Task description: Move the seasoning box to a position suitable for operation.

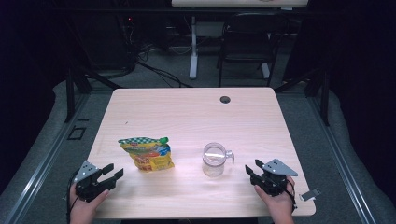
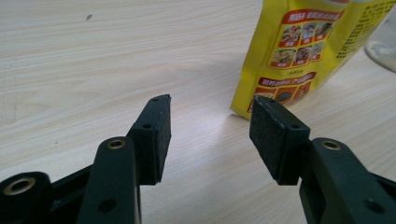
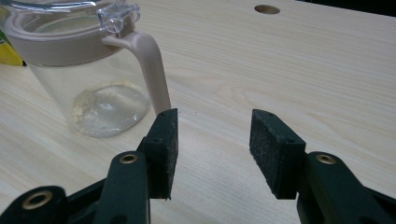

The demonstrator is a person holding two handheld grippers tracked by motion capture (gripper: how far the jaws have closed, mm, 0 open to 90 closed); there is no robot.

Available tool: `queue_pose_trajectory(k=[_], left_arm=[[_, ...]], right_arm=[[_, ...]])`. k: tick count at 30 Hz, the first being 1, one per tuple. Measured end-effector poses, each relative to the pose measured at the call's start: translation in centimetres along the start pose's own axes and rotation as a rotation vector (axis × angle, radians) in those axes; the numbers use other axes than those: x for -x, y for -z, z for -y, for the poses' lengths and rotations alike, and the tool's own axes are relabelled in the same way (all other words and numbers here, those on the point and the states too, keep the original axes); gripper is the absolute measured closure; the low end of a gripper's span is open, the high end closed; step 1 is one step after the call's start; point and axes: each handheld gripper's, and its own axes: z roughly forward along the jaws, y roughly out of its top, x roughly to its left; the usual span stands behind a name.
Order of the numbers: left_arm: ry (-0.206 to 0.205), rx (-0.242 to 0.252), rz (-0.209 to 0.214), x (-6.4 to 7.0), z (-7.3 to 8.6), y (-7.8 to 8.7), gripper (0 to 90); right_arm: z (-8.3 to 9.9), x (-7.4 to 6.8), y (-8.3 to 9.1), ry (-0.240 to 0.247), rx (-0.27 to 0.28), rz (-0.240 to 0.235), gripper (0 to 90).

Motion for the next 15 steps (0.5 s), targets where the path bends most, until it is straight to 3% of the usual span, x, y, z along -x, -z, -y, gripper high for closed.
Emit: queue_pose_trajectory(k=[8,12,15], left_arm=[[0.009,0.015,0.023,0.2,0.2,0.5,50.8],[0.011,0.005,0.028,0.2,0.3,0.6,50.9],[0.008,0.002,0.027,0.3,0.5,0.9,50.9]], right_arm=[[-0.4,-0.5,-0.4,0.016,-0.017,-0.017,54.4],[-0.7,-0.8,-0.9,0.022,-0.027,-0.057,59.8],[-1.0,-1.1,-1.1,0.034,-0.019,-0.051,61.4]])
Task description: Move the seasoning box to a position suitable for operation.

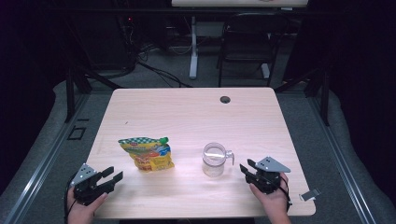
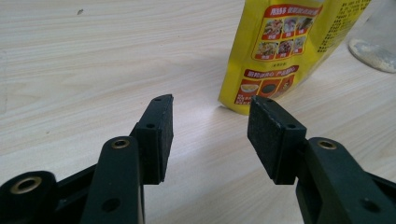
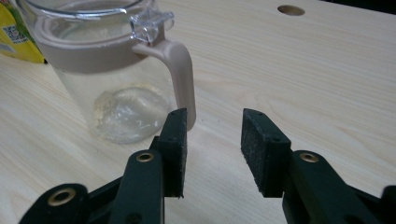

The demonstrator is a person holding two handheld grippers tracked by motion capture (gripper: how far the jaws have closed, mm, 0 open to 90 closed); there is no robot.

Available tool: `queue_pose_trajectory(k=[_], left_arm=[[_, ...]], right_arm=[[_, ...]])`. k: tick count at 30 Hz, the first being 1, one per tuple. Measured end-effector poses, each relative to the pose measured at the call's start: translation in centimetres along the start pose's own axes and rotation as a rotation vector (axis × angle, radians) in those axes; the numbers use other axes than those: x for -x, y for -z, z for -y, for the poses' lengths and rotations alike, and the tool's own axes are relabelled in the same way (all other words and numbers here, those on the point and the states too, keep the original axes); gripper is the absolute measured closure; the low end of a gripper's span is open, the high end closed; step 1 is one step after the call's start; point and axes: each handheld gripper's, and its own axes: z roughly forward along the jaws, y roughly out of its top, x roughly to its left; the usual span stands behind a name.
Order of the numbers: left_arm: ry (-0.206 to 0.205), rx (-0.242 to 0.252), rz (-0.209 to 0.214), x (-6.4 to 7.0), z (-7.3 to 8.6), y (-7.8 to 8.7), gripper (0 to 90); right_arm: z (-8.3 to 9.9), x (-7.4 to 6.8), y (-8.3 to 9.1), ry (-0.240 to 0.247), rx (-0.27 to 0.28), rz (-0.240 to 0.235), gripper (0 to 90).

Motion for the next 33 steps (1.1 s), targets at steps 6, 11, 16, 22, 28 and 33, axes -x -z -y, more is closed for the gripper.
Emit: queue_pose_trajectory(k=[6,11,16,22,28,33], left_arm=[[0.006,-0.005,-0.008,0.0,0.3,0.7,52.6],[0.014,-0.001,-0.011,0.0,0.5,0.9,53.1],[0.004,-0.001,-0.008,0.1,0.4,0.9,53.3],[0.004,-0.018,0.0,0.2,0.3,0.9,57.1],[0.009,-0.006,0.002,0.3,0.4,0.9,57.6],[0.012,-0.009,-0.005,0.2,0.4,0.8,57.6]], right_arm=[[-0.5,-0.7,-0.7,0.016,-0.009,-0.032,62.3],[-0.8,-1.0,-1.5,0.014,-0.027,-0.018,62.5],[-1.4,-1.2,-2.1,0.022,-0.05,-0.02,62.0],[-2.2,-1.8,-3.0,0.057,-0.091,-0.029,61.6],[-2.6,-2.2,-4.6,0.036,-0.102,0.03,64.6],[-2.6,-2.5,-5.2,-0.006,-0.083,0.05,68.5]])
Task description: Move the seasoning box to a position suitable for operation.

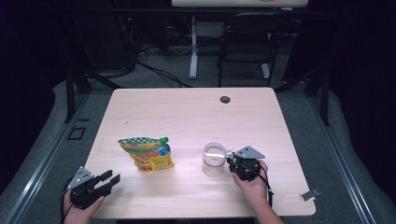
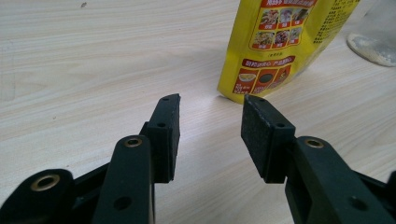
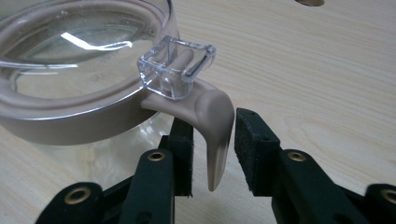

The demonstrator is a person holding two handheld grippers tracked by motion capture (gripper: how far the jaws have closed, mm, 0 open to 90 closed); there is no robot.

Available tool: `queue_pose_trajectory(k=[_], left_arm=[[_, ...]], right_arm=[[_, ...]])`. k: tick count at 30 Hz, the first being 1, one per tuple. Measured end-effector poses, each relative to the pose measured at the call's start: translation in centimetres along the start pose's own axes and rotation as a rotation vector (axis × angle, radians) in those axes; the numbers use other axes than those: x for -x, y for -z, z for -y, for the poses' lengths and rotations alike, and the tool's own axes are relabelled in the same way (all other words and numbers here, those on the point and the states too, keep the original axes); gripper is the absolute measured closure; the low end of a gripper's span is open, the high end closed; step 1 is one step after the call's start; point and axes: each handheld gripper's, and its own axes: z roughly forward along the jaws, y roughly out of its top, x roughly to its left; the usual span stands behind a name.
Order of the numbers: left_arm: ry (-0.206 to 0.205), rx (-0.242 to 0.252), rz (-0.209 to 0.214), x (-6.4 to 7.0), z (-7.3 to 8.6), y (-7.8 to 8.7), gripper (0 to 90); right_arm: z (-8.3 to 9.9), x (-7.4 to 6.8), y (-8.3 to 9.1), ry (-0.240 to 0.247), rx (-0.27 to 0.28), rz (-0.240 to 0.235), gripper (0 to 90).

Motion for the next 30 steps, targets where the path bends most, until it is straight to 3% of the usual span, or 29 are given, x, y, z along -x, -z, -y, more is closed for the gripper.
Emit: queue_pose_trajectory(k=[3,8,16,30], left_arm=[[-0.01,-0.008,-0.004,0.01,-0.04,0.0,58.3],[-0.011,-0.008,-0.004,0.09,-0.04,-0.04,58.9],[-0.014,-0.003,-0.009,0.15,-0.08,0.03,59.0],[-0.023,0.001,-0.007,0.25,-0.15,0.04,59.0]], right_arm=[[0.04,-0.06,-0.09,-0.013,-0.001,-0.006,71.2],[0.13,-0.36,-0.07,0.01,0.011,0.02,78.1],[0.26,-0.42,0.04,-0.012,0.014,0.03,78.6],[0.21,-0.87,0.5,0.0,-0.001,0.034,78.4]])
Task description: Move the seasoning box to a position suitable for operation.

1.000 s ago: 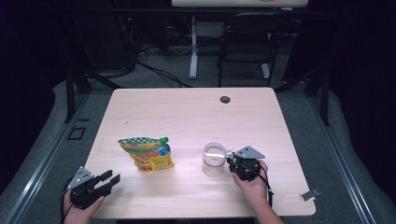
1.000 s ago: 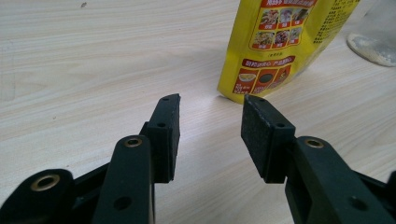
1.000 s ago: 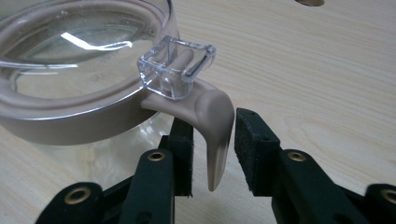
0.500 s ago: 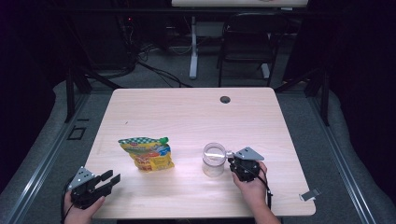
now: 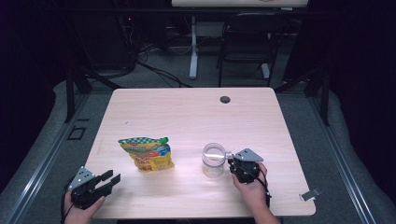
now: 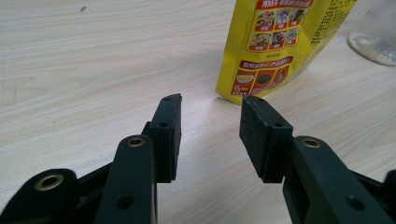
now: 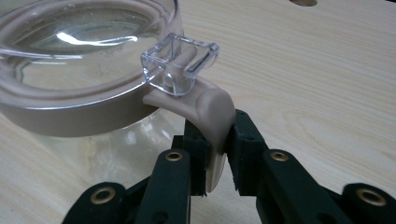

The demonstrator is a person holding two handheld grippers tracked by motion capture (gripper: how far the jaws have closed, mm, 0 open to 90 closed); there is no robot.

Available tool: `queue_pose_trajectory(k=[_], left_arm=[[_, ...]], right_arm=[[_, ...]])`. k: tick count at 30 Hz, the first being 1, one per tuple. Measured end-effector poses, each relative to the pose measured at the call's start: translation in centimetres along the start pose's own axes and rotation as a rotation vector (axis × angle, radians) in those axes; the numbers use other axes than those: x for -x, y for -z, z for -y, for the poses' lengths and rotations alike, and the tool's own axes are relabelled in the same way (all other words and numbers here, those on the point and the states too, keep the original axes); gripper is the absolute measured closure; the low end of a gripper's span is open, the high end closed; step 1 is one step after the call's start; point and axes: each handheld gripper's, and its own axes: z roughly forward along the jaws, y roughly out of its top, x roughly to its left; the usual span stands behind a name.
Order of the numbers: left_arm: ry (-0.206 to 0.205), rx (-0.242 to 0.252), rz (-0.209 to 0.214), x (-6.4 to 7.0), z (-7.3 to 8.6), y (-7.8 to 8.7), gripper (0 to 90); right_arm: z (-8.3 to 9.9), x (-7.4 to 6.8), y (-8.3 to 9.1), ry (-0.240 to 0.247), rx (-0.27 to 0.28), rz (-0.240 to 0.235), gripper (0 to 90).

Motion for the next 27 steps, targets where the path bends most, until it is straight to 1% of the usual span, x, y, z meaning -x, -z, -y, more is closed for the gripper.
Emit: queue_pose_trajectory(k=[5,6,7,8,9,10,12,13,14,15,17,19,21,22,23,24,25,27], left_arm=[[0.001,-0.002,0.002,0.0,-0.2,-0.1,59.1],[0.003,0.007,0.005,0.0,-0.2,-0.2,59.1],[0.0,0.001,0.005,0.0,-0.2,-0.2,59.1],[0.001,0.004,0.007,0.0,-0.3,-0.3,59.1],[-0.002,-0.003,0.01,0.0,-0.4,-0.4,59.0],[-0.002,0.009,0.014,0.1,-0.5,-0.5,59.0],[-0.001,0.005,0.018,0.1,-0.6,-0.5,59.0],[0.001,0.016,0.021,0.2,-0.7,-0.7,59.1],[-0.001,0.01,0.024,0.2,-0.8,-0.6,59.1],[0.0,0.018,0.03,0.4,-0.8,-0.7,59.1],[0.003,0.006,0.048,0.8,-1.1,-0.7,60.4],[0.002,0.011,0.055,1.1,-1.2,-0.8,60.9],[-0.007,0.018,0.066,1.6,-1.4,-0.9,61.3],[-0.016,0.018,0.074,1.9,-1.5,-0.9,61.3],[-0.021,0.017,0.081,2.1,-1.6,-1.0,61.3],[-0.034,0.009,0.088,2.5,-1.7,-1.1,61.4],[-0.034,0.009,0.088,2.5,-1.7,-1.1,61.4],[-0.048,0.004,0.095,2.9,-1.8,-1.3,61.4]], right_arm=[[0.0,0.0,0.3,0.011,-0.015,-0.012,78.1],[0.1,0.1,0.6,0.002,-0.017,-0.019,78.2],[0.1,0.1,0.6,0.002,-0.017,-0.019,78.2],[0.2,0.1,0.7,0.007,-0.023,-0.021,78.3],[0.2,0.1,1.0,0.01,-0.03,-0.024,78.4],[0.3,0.1,1.3,0.012,-0.039,-0.028,78.4],[0.4,0.1,1.4,0.004,-0.034,-0.03,78.4],[0.7,0.0,1.8,0.012,-0.039,-0.032,78.3],[0.7,0.0,1.8,0.012,-0.039,-0.032,78.3],[1.0,-0.2,2.2,0.018,-0.036,-0.038,78.2],[1.2,-0.3,2.5,0.028,-0.043,-0.043,78.1],[1.3,-0.4,2.6,0.028,-0.041,-0.048,78.1],[1.4,-0.5,2.9,0.037,-0.044,-0.054,78.1],[1.7,-0.5,3.2,0.053,-0.038,-0.063,78.2],[1.7,-0.5,3.2,0.053,-0.038,-0.063,78.2],[1.9,-0.7,3.3,0.057,-0.029,-0.066,78.1],[1.9,-0.7,3.3,0.057,-0.029,-0.066,78.1],[2.0,-0.7,3.5,0.06,-0.028,-0.074,78.1]])
